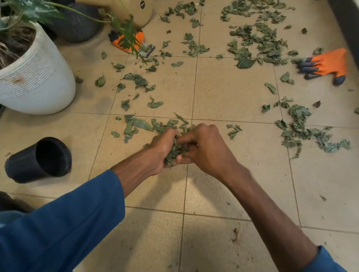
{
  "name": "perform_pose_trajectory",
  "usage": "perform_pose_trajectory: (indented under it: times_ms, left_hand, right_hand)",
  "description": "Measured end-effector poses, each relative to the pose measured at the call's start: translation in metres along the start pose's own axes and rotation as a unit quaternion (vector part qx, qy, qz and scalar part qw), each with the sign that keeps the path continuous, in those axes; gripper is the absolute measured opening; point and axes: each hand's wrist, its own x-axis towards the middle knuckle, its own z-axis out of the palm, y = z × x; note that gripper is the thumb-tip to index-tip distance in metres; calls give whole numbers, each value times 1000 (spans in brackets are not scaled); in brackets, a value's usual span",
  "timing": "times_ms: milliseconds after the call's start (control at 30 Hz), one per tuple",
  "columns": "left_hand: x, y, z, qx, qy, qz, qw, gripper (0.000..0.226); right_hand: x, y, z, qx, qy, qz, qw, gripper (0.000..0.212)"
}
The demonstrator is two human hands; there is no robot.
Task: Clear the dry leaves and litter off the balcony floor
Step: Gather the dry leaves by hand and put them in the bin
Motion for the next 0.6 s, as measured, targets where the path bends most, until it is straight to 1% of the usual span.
perform_pose_trajectory:
  times_ms: [67,133,167,233,300,367,400,467,500,533,600]
  left_hand:
    - [-4,-1,2,8,2,11,1000,30]
    - [-3,-1,6,7,4,20,1000,31]
    - [-2,-1,7,10,8,26,1000,29]
    - [0,1,7,13,15,41,999,23]
    - [2,4,7,27,8,57,998,21]
    - [2,6,7,39,-3,62,997,20]
    - [2,6,7,41,-9,59,997,20]
    - [2,6,8,43,-23,54,997,20]
    - [2,6,8,46,-30,53,997,20]
    - [1,6,8,49,-35,53,997,20]
    - [1,4,9,60,-43,51,996,21]
  right_hand:
    - [1,3,-3,22,16,6,1000,20]
    - [1,8,-6,59,54,25,996,18]
    - [1,11,-7,77,72,35,994,16]
    - [1,16,-10,95,91,56,990,19]
    - [1,27,-21,140,79,83,984,21]
    - [0,48,-37,200,60,116,971,14]
    - [0,62,-43,187,76,127,971,9]
    - [3,99,-51,58,147,154,975,12]
    - [7,118,-52,-11,169,171,971,15]
    - [12,132,-49,-65,170,184,966,20]
    - [20,157,-39,-117,128,197,965,36]
